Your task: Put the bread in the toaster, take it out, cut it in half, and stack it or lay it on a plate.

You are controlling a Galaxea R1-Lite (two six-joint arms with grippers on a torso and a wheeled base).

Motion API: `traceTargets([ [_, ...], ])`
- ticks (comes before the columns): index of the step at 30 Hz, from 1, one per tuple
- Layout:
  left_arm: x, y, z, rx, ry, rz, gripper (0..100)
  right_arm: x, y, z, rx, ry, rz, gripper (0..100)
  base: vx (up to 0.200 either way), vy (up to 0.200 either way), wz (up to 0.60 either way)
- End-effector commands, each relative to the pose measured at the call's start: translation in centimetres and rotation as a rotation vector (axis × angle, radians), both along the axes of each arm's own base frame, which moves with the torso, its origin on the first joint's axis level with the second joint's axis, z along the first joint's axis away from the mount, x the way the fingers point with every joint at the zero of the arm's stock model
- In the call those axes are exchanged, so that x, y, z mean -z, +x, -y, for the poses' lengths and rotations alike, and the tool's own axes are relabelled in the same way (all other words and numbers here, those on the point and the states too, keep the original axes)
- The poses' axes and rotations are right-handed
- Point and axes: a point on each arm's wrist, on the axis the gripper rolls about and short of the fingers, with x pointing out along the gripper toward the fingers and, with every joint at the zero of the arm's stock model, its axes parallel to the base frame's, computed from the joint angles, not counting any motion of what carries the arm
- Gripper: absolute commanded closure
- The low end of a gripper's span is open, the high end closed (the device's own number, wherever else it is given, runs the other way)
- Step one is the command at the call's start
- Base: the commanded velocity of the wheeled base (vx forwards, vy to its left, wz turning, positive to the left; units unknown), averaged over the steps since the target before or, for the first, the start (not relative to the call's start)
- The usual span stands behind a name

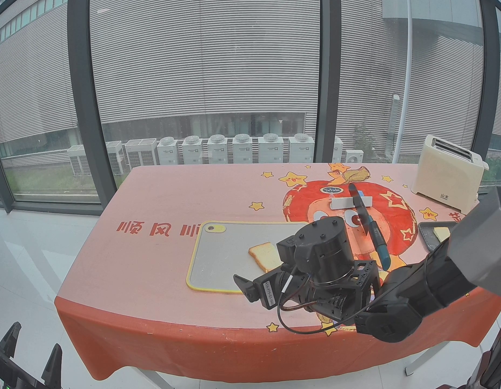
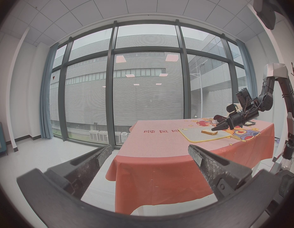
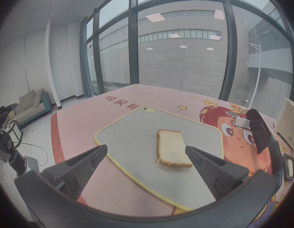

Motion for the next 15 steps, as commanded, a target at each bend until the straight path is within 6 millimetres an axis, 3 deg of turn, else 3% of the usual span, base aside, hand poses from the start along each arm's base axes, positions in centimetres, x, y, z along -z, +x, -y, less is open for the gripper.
traceTargets([
  [1, 0.5, 0.1, 0.0, 0.000, -0.001, -0.019, 0, 0.1, 0.5, -0.2, 0.002, -0.032, -0.034, 0, 0.000, 0.000, 0.00],
  [15, 0.5, 0.1, 0.0, 0.000, -0.001, -0.019, 0, -1.4, 0.9, -1.0, 0.001, -0.076, -0.085, 0, 0.000, 0.000, 0.00],
])
